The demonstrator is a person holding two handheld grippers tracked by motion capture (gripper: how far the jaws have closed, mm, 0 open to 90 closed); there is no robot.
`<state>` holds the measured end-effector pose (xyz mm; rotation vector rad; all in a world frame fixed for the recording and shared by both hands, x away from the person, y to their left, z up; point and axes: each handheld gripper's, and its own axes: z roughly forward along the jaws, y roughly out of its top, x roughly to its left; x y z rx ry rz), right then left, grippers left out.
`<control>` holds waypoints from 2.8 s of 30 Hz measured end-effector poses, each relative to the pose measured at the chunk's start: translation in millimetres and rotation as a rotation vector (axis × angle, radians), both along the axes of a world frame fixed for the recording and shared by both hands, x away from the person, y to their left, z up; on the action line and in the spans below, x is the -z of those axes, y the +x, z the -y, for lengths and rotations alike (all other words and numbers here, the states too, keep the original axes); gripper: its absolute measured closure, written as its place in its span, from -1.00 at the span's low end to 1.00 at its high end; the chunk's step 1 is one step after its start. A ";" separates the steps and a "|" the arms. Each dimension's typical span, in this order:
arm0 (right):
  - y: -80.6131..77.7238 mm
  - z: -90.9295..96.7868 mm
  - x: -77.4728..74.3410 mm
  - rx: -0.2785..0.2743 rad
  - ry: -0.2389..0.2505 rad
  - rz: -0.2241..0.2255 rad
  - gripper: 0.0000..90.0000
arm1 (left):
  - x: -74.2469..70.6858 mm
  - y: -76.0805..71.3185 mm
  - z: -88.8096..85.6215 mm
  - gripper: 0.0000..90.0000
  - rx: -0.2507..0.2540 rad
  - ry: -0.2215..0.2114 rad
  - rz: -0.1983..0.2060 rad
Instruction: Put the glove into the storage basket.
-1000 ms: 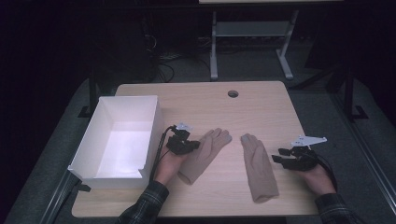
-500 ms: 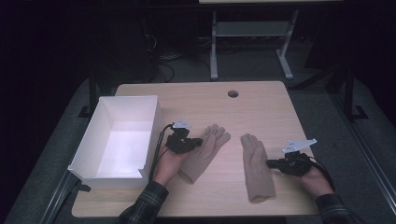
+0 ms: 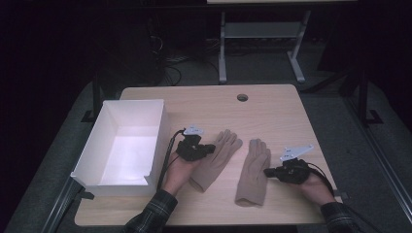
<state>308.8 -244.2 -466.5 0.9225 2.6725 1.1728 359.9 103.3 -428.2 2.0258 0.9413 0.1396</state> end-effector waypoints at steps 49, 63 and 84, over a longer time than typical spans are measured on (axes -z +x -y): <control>7.1 -43.3 2.9 -0.057 0.013 0.005 1.00 | -13.3 -14.2 72.5 0.91 0.194 -0.064 -0.015; 3.0 -31.6 2.8 -0.041 0.003 0.006 0.94 | -17.4 -22.6 83.9 0.80 0.243 -0.121 -0.044; 12.9 35.2 8.4 0.267 -0.010 0.084 -0.56 | 8.3 -39.2 85.0 0.99 0.281 0.020 -0.021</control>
